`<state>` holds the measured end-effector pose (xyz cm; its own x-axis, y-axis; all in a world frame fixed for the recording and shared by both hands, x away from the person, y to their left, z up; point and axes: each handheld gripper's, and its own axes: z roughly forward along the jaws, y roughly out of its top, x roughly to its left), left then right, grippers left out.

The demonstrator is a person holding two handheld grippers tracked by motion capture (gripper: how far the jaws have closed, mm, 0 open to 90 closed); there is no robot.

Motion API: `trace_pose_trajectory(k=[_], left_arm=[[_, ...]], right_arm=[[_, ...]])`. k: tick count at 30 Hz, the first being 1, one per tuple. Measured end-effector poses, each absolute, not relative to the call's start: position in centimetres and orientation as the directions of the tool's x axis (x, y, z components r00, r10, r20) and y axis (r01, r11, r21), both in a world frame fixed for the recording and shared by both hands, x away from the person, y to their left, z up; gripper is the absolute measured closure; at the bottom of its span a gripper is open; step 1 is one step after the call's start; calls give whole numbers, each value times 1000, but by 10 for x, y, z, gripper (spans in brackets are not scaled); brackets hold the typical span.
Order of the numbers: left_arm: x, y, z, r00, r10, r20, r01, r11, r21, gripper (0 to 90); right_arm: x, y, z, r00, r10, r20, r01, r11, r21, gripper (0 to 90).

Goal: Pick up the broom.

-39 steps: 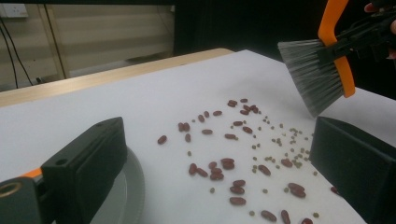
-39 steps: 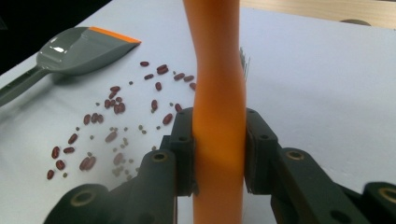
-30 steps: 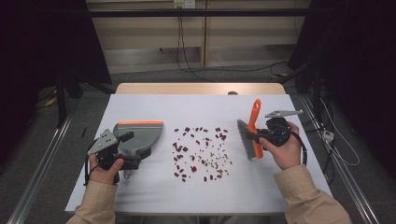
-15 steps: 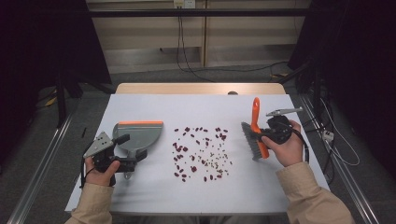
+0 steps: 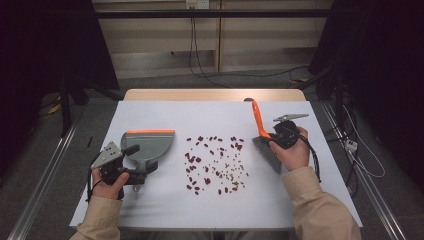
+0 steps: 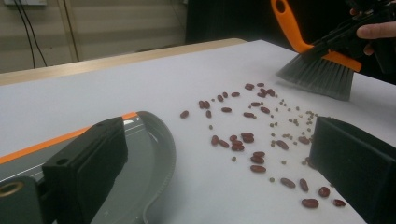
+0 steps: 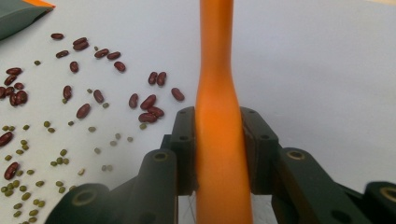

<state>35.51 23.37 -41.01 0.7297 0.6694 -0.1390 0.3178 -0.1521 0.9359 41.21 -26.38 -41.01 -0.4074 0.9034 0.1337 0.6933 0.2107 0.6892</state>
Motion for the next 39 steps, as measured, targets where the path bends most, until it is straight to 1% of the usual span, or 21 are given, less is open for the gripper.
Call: trace_pose_trajectory(k=[6, 8, 16, 18, 20, 21, 23, 25, 30, 34, 39], left_arm=[[356, 234, -412, 729, 671, -137, 321, -158, 934, 42], [356, 234, -412, 730, 670, -136, 322, -162, 933, 42], [355, 235, -413, 729, 671, -135, 321, -162, 933, 42], [355, 236, -413, 727, 673, -140, 324, -157, 933, 42], [355, 236, -413, 724, 675, -141, 326, -155, 933, 42], [355, 236, -414, 723, 676, -142, 327, -153, 933, 42], [355, 236, -414, 724, 675, -141, 327, -156, 932, 42], [355, 236, -414, 724, 676, -139, 328, -159, 931, 42], [355, 236, -414, 723, 676, -141, 328, -157, 931, 42], [356, 237, -415, 724, 676, -140, 330, -161, 930, 42], [356, 237, -415, 724, 675, -140, 331, -162, 930, 43]], right_arm=[[413, -259, -413, -417, 904, 97, 691, 247, 679, 696], [413, -260, -414, -415, 904, 103, 694, 242, 678, 689], [400, -267, -410, -451, 888, 91, 672, 271, 690, 596], [395, -270, -410, -453, 883, 119, 680, 257, 686, 574], [390, -273, -413, -457, 878, 143, 688, 247, 682, 610], [388, -275, -414, -451, 880, 149, 696, 243, 676, 608], [385, -278, -418, -444, 874, 199, 711, 209, 672, 672], [384, -280, -420, -438, 877, 197, 707, 200, 679, 689], [384, -279, -420, -423, 889, 177, 703, 198, 683, 703], [383, -275, -419, -436, 887, 154, 696, 224, 682, 707], [382, -275, -418, -429, 889, 161, 695, 211, 688, 710]])
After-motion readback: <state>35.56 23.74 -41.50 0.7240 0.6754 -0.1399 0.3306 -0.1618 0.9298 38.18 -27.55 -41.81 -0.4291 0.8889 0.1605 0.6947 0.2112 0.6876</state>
